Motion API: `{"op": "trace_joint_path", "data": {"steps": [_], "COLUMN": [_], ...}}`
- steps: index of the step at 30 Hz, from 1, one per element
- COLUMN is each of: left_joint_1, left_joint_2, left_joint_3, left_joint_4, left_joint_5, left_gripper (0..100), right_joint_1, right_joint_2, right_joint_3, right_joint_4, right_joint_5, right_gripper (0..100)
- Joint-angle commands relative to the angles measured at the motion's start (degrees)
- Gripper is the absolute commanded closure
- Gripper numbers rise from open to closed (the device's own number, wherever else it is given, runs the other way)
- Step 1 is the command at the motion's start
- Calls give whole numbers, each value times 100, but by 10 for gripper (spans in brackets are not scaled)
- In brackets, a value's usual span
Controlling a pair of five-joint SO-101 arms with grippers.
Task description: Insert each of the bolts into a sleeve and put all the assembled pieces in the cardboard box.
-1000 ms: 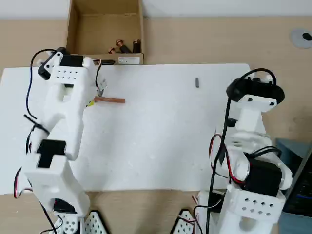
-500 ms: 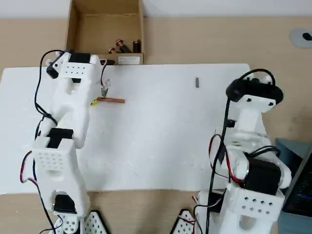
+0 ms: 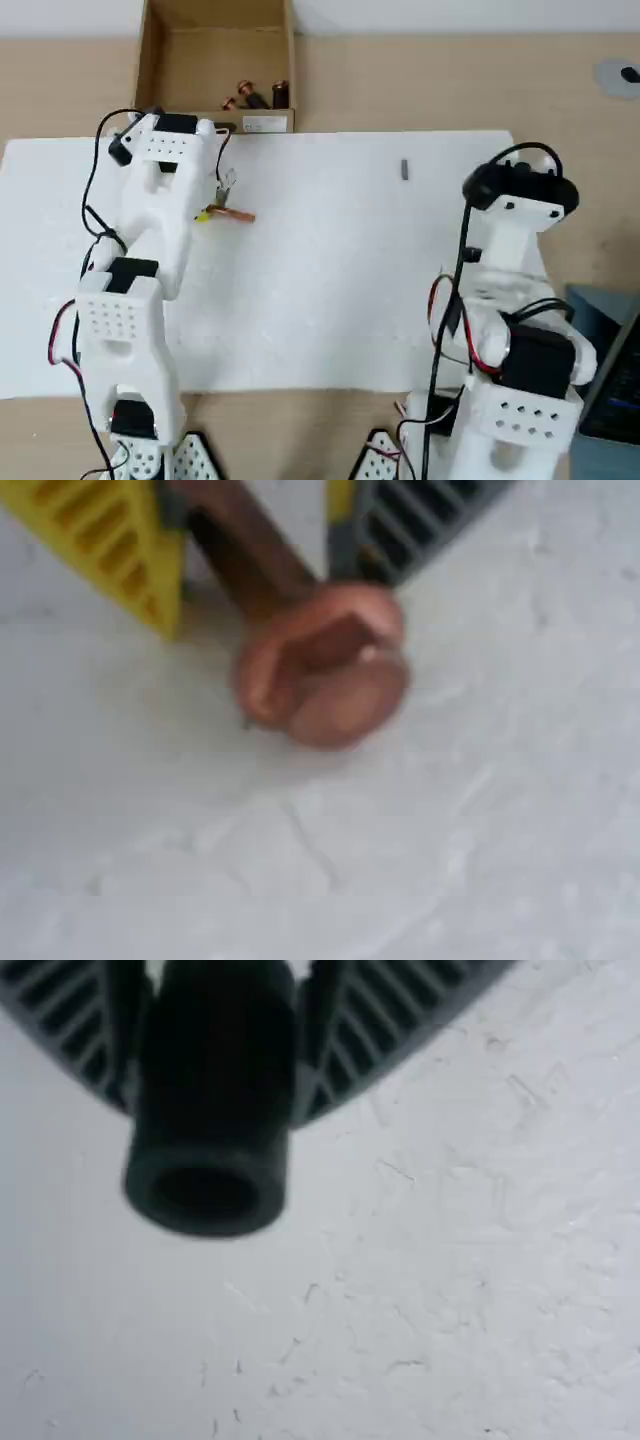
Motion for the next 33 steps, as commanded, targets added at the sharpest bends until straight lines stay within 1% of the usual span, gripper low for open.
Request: {"op": "trace_joint_path", "data": {"steps": [1,6,10,17,23,27,29,33], "left_joint_1": [-255,-431,-466,-413,-325,-26,167,457], "left_joint_2": [145,286,303,259,-92,-514,-787,-1437], "left_joint_3": [-158,-105,-114,-176,-765,-1108,-1178,-1064], "left_joint_4": [-123,-88,-88,97,1046,1635,1811,1916], "left_joint_5": [70,70,70,62,35,-264,-299,-519], "left_gripper": [887,895,998,996,997,998,998,998], "right_joint_1": [48,22,13,13,13,4,4,40], "right_joint_2": [-57,-57,-57,-66,-66,-66,-66,-66], "right_joint_3": [-4,-4,-13,-40,-365,-637,-655,-673], "right_joint_4": [-149,-149,-149,-149,-114,-114,-105,-26], "right_joint_5": [-18,-18,-18,-18,-18,-9,62,237], "right_gripper": [989,989,989,989,989,989,989,989]}}
